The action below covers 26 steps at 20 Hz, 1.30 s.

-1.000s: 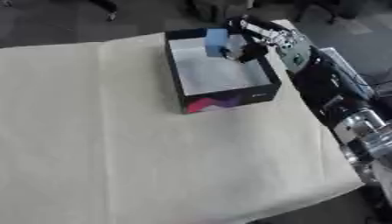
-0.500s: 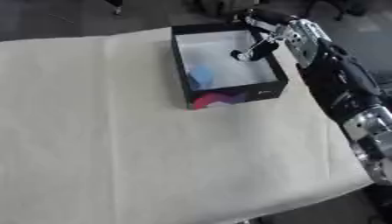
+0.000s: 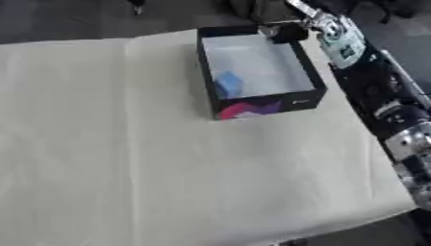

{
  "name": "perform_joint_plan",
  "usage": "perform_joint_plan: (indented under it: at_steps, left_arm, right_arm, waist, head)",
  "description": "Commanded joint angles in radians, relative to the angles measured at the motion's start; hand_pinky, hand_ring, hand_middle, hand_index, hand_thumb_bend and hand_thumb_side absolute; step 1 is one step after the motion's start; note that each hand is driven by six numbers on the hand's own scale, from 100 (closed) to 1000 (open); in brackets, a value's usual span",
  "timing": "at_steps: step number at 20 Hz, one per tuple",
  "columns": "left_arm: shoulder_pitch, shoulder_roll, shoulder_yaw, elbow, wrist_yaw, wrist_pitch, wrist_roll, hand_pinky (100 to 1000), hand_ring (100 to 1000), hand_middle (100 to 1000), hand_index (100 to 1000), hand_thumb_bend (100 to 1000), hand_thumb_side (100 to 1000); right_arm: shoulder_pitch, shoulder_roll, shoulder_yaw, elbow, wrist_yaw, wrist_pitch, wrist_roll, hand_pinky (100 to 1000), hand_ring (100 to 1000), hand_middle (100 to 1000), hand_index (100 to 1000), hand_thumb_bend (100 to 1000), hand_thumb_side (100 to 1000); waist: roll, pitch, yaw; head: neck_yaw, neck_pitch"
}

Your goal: Pick up the objects with one hand, pass them to the other hand, and then place them into the box on the other side of the table.

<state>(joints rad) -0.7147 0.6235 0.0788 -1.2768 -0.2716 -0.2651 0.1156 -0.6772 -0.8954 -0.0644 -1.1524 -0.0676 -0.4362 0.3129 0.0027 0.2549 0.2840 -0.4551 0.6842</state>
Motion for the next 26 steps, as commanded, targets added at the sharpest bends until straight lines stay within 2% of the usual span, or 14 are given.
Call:
perform_joint_plan:
  at_steps: [1, 3, 5, 8, 10, 11, 12, 16, 21, 23, 26]
  left_arm:
    - [-0.055, 0.070, 0.013, 0.053, 0.013, 0.044, -0.073, 832, 719, 703, 829, 444, 455]
    - [-0.104, 0.091, 0.005, 0.127, 0.010, 0.076, -0.152, 855, 741, 721, 845, 459, 465]
    - [-0.166, 0.111, -0.009, 0.212, -0.003, 0.077, -0.255, 869, 764, 734, 855, 522, 414]
    - [-0.262, 0.127, -0.023, 0.340, -0.061, 0.025, -0.392, 879, 782, 742, 862, 593, 369]
    - [-0.326, 0.127, -0.028, 0.424, -0.120, -0.014, -0.451, 885, 794, 749, 867, 649, 328]
    - [-0.350, 0.125, -0.028, 0.461, -0.149, -0.033, -0.469, 885, 794, 749, 867, 649, 328]
    - [-0.375, 0.122, -0.029, 0.501, -0.184, -0.046, -0.485, 888, 803, 753, 875, 708, 302]
    - [-0.459, 0.091, -0.017, 0.645, -0.332, -0.078, -0.499, 895, 816, 759, 879, 785, 250]
    - [-0.529, 0.053, -0.010, 0.748, -0.524, -0.123, -0.514, 905, 846, 772, 880, 917, 145]
    - [-0.556, 0.035, -0.007, 0.781, -0.616, -0.149, -0.527, 910, 857, 774, 871, 950, 110]
    - [-0.590, 0.015, -0.002, 0.821, -0.750, -0.184, -0.532, 920, 873, 783, 865, 942, 100]
  right_arm:
    - [-0.010, -0.013, -0.026, -0.091, -0.151, 0.053, 0.065, 952, 1000, 834, 1000, 100, 436]
    - [-0.014, -0.001, -0.036, -0.119, -0.195, 0.080, 0.072, 950, 1000, 824, 1000, 100, 402]
    - [-0.020, 0.005, -0.040, -0.139, -0.219, 0.103, 0.071, 948, 1000, 821, 1000, 100, 405]
    - [-0.028, 0.010, -0.039, -0.153, -0.234, 0.124, 0.067, 946, 1000, 815, 1000, 100, 413]
    - [-0.033, 0.012, -0.037, -0.155, -0.238, 0.133, 0.064, 946, 1000, 813, 1000, 100, 420]
    - [-0.035, 0.013, -0.036, -0.156, -0.238, 0.136, 0.064, 946, 1000, 813, 1000, 100, 420]
    - [-0.038, 0.015, -0.035, -0.157, -0.239, 0.139, 0.064, 946, 1000, 811, 1000, 100, 424]
    - [-0.048, 0.029, -0.031, -0.166, -0.245, 0.153, 0.065, 945, 1000, 809, 1000, 100, 448]
    - [-0.055, 0.049, -0.034, -0.180, -0.243, 0.169, 0.066, 943, 1000, 805, 1000, 100, 463]
    - [-0.060, 0.057, -0.032, -0.183, -0.239, 0.173, 0.068, 944, 1000, 805, 1000, 100, 471]
    - [-0.069, 0.065, -0.030, -0.186, -0.234, 0.176, 0.069, 943, 1000, 802, 1000, 100, 480]
  waist:
    - [0.005, -0.021, -0.002]
    - [0.008, -0.022, -0.005]
    - [0.011, -0.023, -0.007]
    - [0.012, -0.025, -0.008]
    - [0.014, -0.027, -0.007]
    - [0.014, -0.027, -0.006]
    - [0.016, -0.028, -0.005]
    - [0.016, -0.028, -0.004]
    - [0.012, -0.020, -0.005]
    - [0.010, -0.014, -0.008]
    - [0.006, -0.006, -0.014]
  head:
    - [0.032, 0.003]
    - [0.054, 0.003]
    - [0.075, 0.005]
    - [0.106, 0.005]
    - [0.128, 0.006]
    - [0.136, 0.006]
    - [0.152, 0.007]
    - [0.207, 0.005]
    - [0.240, -0.002]
    - [0.255, -0.007]
    - [0.274, -0.019]
